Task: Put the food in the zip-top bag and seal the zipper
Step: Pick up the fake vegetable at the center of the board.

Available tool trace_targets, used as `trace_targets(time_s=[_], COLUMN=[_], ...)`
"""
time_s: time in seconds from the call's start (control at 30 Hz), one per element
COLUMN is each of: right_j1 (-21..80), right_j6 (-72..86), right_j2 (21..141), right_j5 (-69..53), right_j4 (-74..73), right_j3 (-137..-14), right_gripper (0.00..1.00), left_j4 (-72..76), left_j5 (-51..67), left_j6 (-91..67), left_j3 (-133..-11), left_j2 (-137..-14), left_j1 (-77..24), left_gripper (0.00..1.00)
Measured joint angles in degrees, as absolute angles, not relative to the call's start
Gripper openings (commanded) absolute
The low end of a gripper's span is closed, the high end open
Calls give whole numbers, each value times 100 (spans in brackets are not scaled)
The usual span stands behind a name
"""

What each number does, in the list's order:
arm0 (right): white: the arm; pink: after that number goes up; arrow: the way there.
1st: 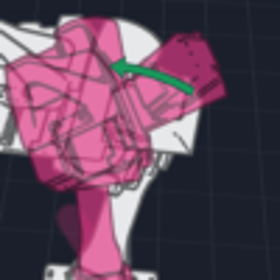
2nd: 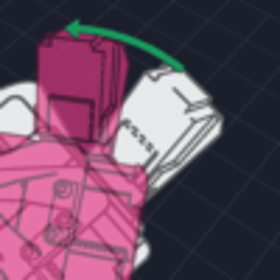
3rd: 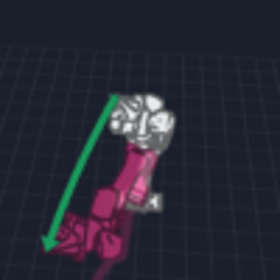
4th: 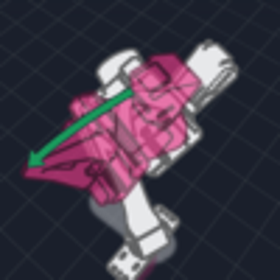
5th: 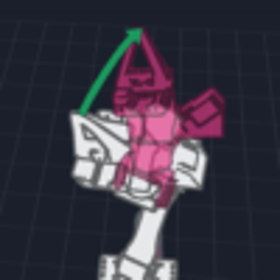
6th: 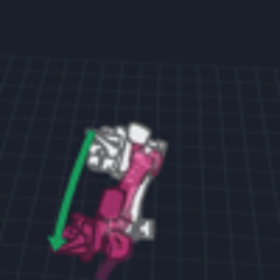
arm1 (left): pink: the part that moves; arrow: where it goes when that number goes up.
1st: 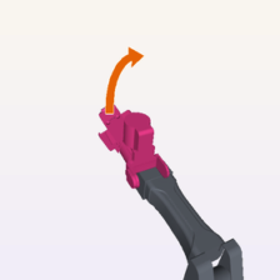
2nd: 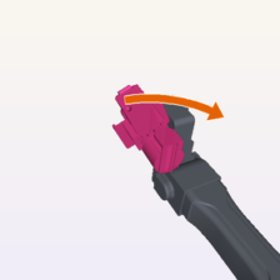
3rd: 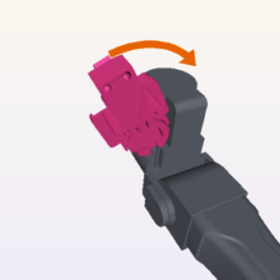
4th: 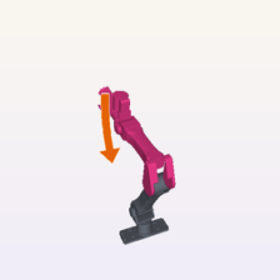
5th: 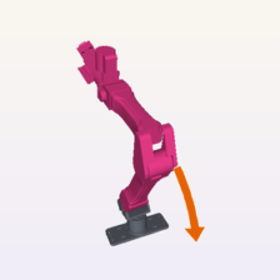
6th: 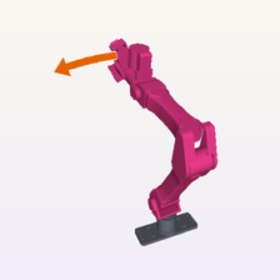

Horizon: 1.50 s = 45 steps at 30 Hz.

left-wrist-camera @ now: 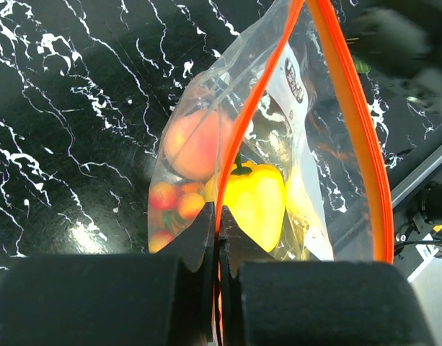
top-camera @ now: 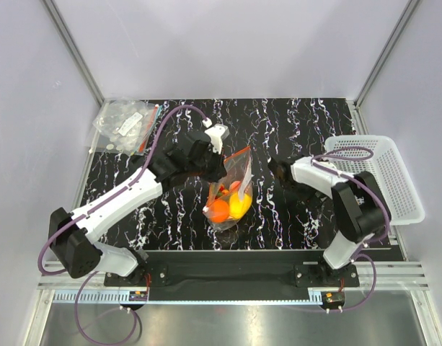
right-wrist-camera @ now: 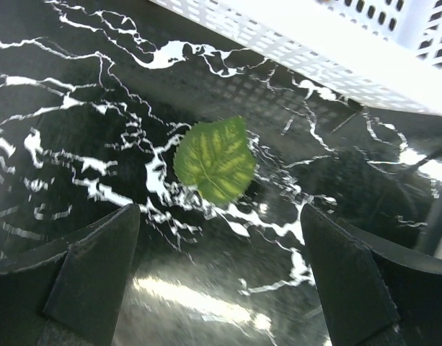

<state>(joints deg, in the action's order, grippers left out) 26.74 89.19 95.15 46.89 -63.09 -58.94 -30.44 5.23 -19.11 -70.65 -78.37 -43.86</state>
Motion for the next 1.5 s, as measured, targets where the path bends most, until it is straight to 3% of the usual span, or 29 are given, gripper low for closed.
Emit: trace_targets(time_s=[0.23, 0.37, 0.57, 0.7, 0.77, 0.97, 1.03, 1.3, 1.5], right_j1=[2335, 2095, 1984, 1979, 1979, 1975, 1975, 1975, 2014], right_j6=[9227, 9196, 9242, 9373, 9487, 9780, 9850, 9922, 8436], right_j2=[10068, 10068, 10068, 10068, 10068, 10068, 10068, 9806, 8226], right_j5=[4779, 4792, 4786, 4786, 4781, 4724, 4718, 4678, 4591], right_j4=[-6154, -5798, -5505, -5494, -5518, -5640, -5688, -5756, -5247], right_j3=[-5972, -5824, -5577, -5577, -5581, -5583, -5583, -5443, -5356], right_gripper=[100, 85, 84, 68, 50, 20, 0, 0, 0], left_j4=[-2998, -2991, -2985, -2987, -2985, -2987, -2989, -2991, -3020], left_j5=[541, 541, 541, 541, 541, 539, 539, 539, 539], left_j6=[-1911, -1909, -1909, -1909, -1909, -1909, -1907, -1907, -1907], left_j3=[-7039, -6982, -6971, -6971, -6971, -6971, -6971, -6971, -6971], left_j2=[-7749, -7697, -7697, -7697, -7697, -7697, -7693, -7634, -7634], left_j1=[-4386, -4386, -4386, -4386, -4386, -4386, -4386, -4386, -4386], left_gripper=[2, 2, 2, 2, 2, 2, 2, 2, 2])
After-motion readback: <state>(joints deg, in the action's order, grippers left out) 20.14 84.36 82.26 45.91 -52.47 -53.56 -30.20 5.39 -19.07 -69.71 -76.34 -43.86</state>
